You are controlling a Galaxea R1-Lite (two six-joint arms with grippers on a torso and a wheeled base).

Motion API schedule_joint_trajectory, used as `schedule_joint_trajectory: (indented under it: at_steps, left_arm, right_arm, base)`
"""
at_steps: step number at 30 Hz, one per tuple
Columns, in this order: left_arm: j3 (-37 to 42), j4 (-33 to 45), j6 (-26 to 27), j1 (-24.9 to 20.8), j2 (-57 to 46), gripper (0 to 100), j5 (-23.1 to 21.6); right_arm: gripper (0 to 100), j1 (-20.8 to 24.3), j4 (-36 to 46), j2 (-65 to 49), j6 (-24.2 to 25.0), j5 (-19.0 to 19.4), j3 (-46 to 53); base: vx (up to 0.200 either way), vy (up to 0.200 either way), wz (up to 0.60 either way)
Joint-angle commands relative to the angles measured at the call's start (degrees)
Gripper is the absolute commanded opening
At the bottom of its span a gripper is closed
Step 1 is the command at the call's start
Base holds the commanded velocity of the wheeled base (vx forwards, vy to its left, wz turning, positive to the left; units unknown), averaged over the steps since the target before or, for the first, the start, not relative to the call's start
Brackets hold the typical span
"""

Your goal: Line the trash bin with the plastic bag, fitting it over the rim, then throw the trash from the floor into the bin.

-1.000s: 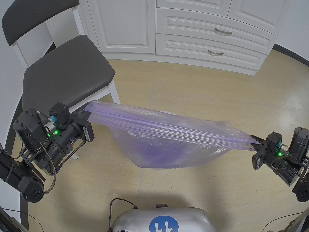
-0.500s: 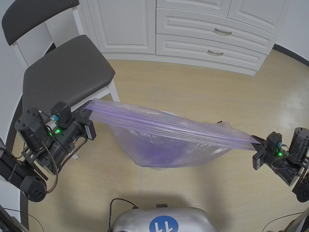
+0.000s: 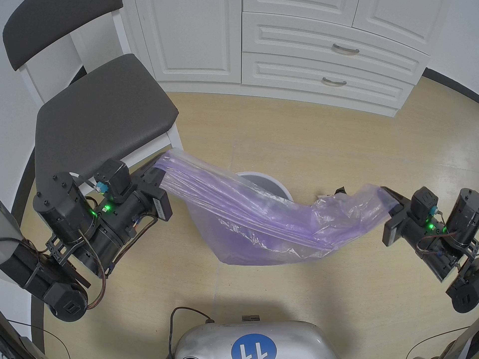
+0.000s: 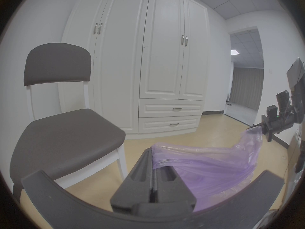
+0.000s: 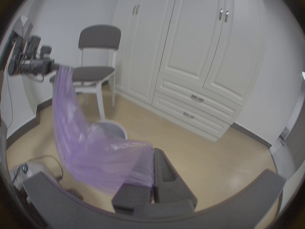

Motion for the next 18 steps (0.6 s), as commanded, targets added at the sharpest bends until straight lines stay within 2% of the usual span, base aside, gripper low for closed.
schedule_joint_trajectory:
  at_steps: [1,5,6,8,9,10,11,14,18]
  left_arm:
    - [-4.56,0.12,-0.15,-2.7,1.24,0,-0.1]
    - [-8.96,0.12,-0.23,-5.25,2.38,0,-0.01]
    - [-10.1,0.12,-0.32,-6.92,3.35,0,0.43]
    - [-10.28,0.03,-0.5,-7.53,3.87,0,0.52]
    - [-10.63,0.03,-0.85,-9.2,4.75,0,0.6]
    - [-10.63,0.03,-0.94,-9.47,4.84,0,0.69]
    - [-11.24,0.03,-1.82,-11.4,5.89,0,0.69]
    - [-12.21,0.03,-4.72,-14.12,7.12,0,0.96]
    - [-13.97,0.03,-6.74,-14.65,8.09,0,1.92]
  right_arm:
    - [0,5.28,-8.16,10.41,2.49,-1.33,-8.82]
    - [0,8.62,-11.15,14.1,5.31,-4.5,-13.65]
    - [0,11.61,-11.15,14.98,9.35,-5.46,-15.23]
    - [0,13.54,-11.15,15.15,11.9,-5.82,-15.58]
    - [0,16.35,-11.15,14.89,16.2,-6.08,-15.85]
    - [0,16.79,-11.15,14.8,16.82,-6.08,-15.93]
    - [0,18.64,-11.06,14.36,19.72,-6.17,-16.64]
    - [0,21.19,-11.06,13.4,21.3,-6.17,-17.69]
    - [0,23.82,-10.89,13.13,23.94,-6.17,-18.31]
  base:
    - [0.0,0.0,0.0]
    - [0.0,0.0,0.0]
    - [0.0,0.0,0.0]
    - [0.0,0.0,0.0]
    - [0.0,0.0,0.0]
    - [0.0,0.0,0.0]
    - [0.0,0.0,0.0]
    - [0.0,0.0,0.0]
    - [0.0,0.0,0.0]
